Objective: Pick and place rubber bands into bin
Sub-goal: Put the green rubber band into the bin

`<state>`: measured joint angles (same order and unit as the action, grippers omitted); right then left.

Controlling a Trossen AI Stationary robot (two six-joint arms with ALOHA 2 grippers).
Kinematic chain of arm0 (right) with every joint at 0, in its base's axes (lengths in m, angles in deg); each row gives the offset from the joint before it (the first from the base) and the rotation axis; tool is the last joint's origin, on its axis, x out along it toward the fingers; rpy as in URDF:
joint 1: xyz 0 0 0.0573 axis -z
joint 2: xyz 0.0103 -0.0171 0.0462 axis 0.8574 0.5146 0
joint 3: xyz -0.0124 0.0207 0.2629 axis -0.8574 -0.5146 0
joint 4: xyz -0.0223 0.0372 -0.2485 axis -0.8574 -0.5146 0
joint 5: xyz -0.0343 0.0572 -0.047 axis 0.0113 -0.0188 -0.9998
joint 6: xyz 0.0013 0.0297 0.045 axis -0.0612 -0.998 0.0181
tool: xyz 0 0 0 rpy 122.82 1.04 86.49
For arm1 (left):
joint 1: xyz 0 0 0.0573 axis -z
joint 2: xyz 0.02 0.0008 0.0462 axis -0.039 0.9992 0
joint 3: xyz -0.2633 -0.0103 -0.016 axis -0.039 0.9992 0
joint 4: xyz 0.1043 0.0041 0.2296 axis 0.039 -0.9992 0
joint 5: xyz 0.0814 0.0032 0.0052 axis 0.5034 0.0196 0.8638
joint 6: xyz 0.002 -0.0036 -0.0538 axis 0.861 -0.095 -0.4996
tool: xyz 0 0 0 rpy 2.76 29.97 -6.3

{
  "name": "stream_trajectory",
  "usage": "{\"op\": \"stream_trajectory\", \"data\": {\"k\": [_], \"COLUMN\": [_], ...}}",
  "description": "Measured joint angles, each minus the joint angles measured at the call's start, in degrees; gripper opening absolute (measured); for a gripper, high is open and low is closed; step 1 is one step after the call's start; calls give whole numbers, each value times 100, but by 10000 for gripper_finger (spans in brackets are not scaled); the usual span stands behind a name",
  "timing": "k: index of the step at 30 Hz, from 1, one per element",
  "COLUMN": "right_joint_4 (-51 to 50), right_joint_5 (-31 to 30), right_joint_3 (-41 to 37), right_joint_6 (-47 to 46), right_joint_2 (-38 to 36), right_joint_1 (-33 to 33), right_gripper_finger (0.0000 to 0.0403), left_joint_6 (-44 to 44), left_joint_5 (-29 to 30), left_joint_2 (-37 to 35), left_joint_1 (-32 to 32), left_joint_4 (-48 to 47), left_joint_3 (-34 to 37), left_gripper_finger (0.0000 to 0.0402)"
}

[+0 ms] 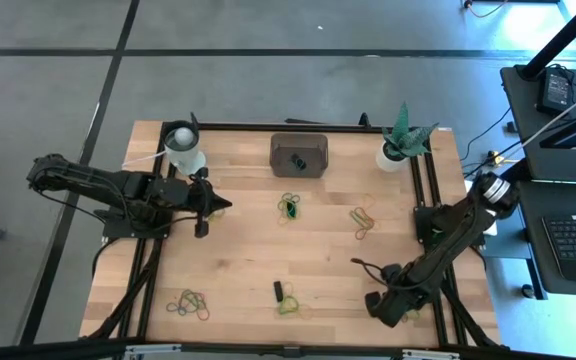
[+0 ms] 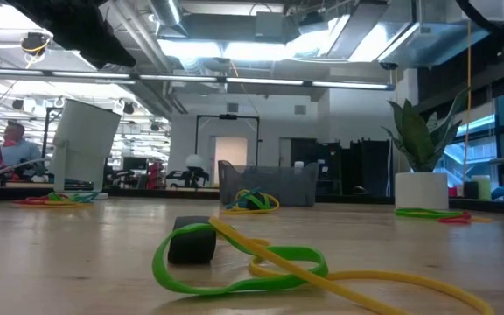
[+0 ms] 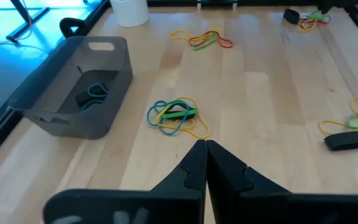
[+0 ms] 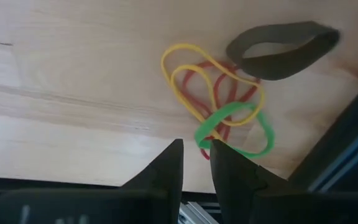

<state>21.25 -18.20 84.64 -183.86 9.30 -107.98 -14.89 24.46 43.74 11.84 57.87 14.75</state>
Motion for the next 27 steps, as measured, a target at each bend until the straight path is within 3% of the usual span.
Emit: {"op": "stream_trajectory", "data": {"k": [18, 27], "right_joint_4": [252, 246], "right_joint_5": [293, -53], "right_joint_3": [0, -52], "right_joint_6": [-28, -19], "right_joint_2": [452, 452], "right_joint_1": [-124, -121], "right_gripper_finger": [84, 84], "left_joint_6": [-33, -59], "left_joint_5": [138, 137], "left_joint_2": [0, 0], "left_joint_1": [0, 0], "left_joint_4": [20, 28], "left_joint_3": [0, 0], "left_gripper_finger": [2, 2]}}
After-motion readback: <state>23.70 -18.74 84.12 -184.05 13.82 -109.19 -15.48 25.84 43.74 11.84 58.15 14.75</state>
